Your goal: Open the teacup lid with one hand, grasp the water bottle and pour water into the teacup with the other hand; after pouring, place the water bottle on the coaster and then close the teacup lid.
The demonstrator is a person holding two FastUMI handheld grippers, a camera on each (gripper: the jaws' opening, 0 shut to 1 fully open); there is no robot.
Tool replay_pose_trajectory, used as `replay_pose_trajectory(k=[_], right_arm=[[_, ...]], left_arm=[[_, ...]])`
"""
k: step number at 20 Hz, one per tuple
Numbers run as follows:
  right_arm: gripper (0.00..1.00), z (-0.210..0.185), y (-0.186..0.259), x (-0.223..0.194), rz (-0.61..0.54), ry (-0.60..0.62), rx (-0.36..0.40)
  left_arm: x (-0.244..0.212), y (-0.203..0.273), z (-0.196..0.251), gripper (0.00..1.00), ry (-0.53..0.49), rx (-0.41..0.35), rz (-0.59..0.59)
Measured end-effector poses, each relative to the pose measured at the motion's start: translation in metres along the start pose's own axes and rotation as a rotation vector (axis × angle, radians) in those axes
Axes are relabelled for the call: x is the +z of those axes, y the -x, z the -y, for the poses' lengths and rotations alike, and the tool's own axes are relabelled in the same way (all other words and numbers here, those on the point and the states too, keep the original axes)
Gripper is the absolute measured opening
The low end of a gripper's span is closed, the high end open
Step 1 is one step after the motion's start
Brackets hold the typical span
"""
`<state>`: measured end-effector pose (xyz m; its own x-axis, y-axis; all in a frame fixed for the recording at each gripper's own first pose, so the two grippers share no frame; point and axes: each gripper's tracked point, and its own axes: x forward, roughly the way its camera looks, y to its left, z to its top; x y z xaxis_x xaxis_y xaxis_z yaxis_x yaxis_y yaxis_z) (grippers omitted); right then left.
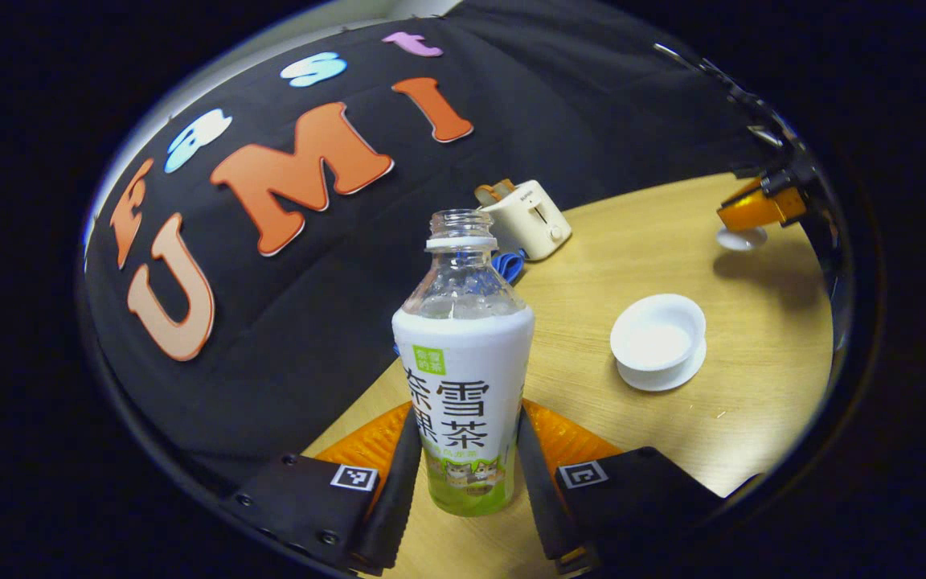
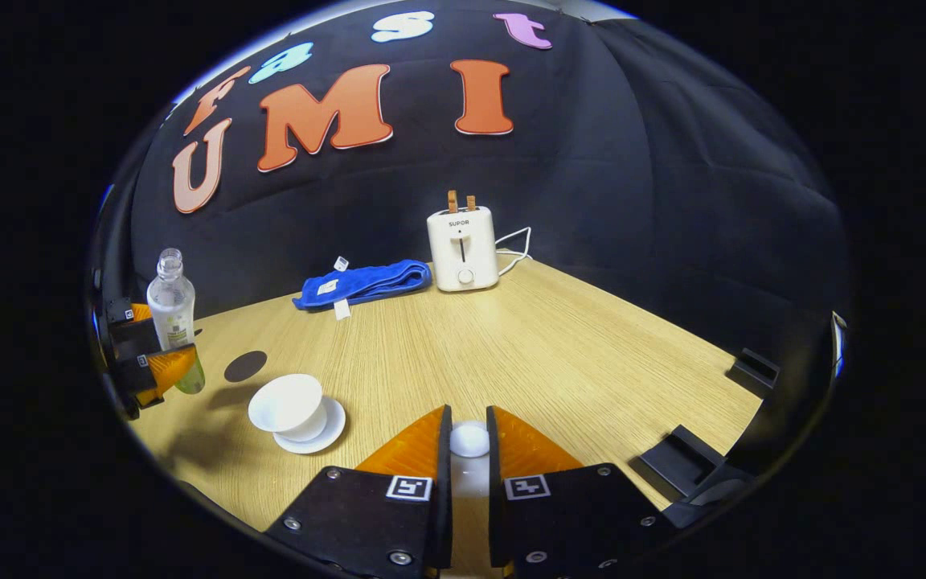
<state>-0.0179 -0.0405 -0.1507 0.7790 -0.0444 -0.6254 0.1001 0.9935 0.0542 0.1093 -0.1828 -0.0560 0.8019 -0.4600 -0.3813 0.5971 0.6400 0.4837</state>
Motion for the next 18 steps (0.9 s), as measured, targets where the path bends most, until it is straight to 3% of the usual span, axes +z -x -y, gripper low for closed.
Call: replay_pose_trajectory(k=[2,3,4,6,7,11,14,18], right_arm=[[0.19,-0.003,0.0,0.001,0.001,0.007,0.005],[0.18,-0.003,0.0,0.001,-0.001,0.013,0.004],[0.18,-0.004,-0.001,0.002,-0.001,0.017,0.002],[0.19,-0.008,-0.002,0.002,-0.003,0.019,0.007],[0.19,-0.009,-0.002,0.003,-0.004,0.019,0.011],[0.19,-0.013,-0.005,0.003,-0.007,0.027,0.011],[0.19,-0.013,-0.006,0.004,-0.01,0.03,0.008],[0.19,-0.008,-0.01,0.004,-0.016,0.028,-0.008]], left_arm=[[-0.007,0.004,-0.013,0.63,0.133,-0.002,0.009],[-0.009,0.003,-0.02,0.67,0.193,0.001,0.016],[-0.01,0.002,-0.03,0.63,0.248,0.009,0.03],[-0.011,-0.001,-0.05,0.67,0.354,0.03,0.055],[-0.013,-0.005,-0.06,0.63,0.403,0.038,0.068],[-0.009,-0.023,-0.085,0.63,0.577,0.037,0.138],[-0.015,-0.046,-0.092,0.65,0.655,0.038,0.147],[-0.018,-0.073,-0.091,0.67,0.652,0.038,0.158]])
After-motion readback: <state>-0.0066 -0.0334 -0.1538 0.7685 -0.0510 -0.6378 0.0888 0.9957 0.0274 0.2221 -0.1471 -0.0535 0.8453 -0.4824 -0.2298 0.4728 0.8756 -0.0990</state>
